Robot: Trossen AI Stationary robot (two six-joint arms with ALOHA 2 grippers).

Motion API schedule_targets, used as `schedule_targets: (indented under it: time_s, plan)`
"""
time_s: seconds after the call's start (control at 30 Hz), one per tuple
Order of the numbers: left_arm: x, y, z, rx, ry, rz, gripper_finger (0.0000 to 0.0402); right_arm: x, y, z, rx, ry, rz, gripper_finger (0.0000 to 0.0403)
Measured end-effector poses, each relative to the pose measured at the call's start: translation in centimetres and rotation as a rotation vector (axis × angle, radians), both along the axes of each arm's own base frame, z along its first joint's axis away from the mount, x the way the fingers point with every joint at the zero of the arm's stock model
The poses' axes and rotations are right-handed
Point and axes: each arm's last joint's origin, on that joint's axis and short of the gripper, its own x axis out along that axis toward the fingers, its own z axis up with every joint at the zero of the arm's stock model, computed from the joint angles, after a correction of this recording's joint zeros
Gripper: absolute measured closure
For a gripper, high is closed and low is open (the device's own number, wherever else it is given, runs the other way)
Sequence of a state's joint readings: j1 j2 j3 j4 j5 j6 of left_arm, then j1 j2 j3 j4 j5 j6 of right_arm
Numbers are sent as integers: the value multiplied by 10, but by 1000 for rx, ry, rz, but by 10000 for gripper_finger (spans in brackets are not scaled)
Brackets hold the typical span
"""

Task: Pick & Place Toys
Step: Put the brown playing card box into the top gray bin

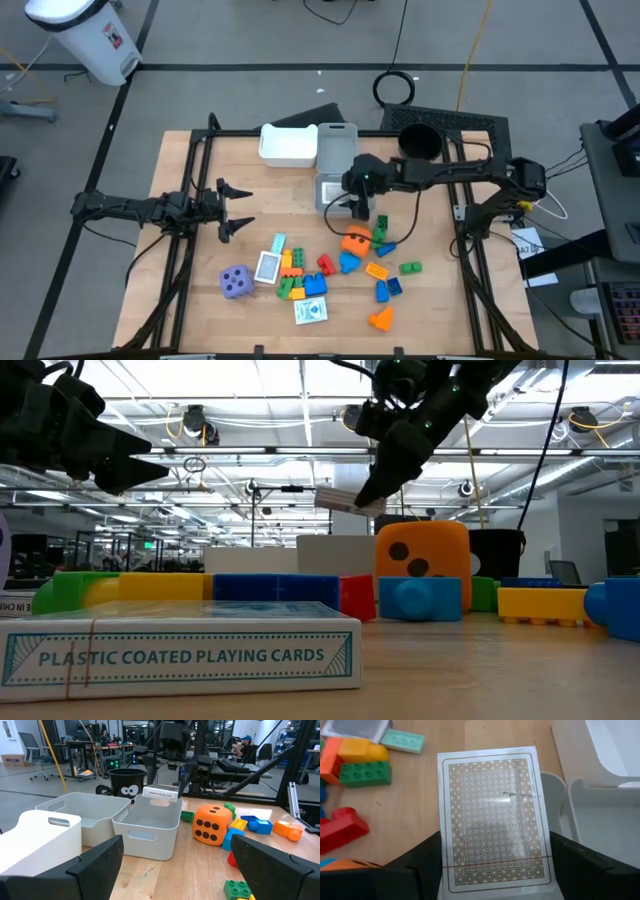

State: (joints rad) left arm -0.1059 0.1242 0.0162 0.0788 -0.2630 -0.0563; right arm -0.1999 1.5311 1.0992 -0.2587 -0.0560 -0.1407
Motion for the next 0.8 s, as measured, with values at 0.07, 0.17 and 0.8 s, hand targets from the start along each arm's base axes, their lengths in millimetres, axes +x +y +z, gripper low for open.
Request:
schedule_targets:
  time_s: [0.07,0.17,0.8]
  plan:
    - [0,0,0,0,0,0,27,1,3,-1,4,4,5,127]
    - [0,0,0,0,0,0,27,1,6,0,3,1,15,129]
    - [0,0,0,0,0,0,27,2,7,0,-4,-4,24,128]
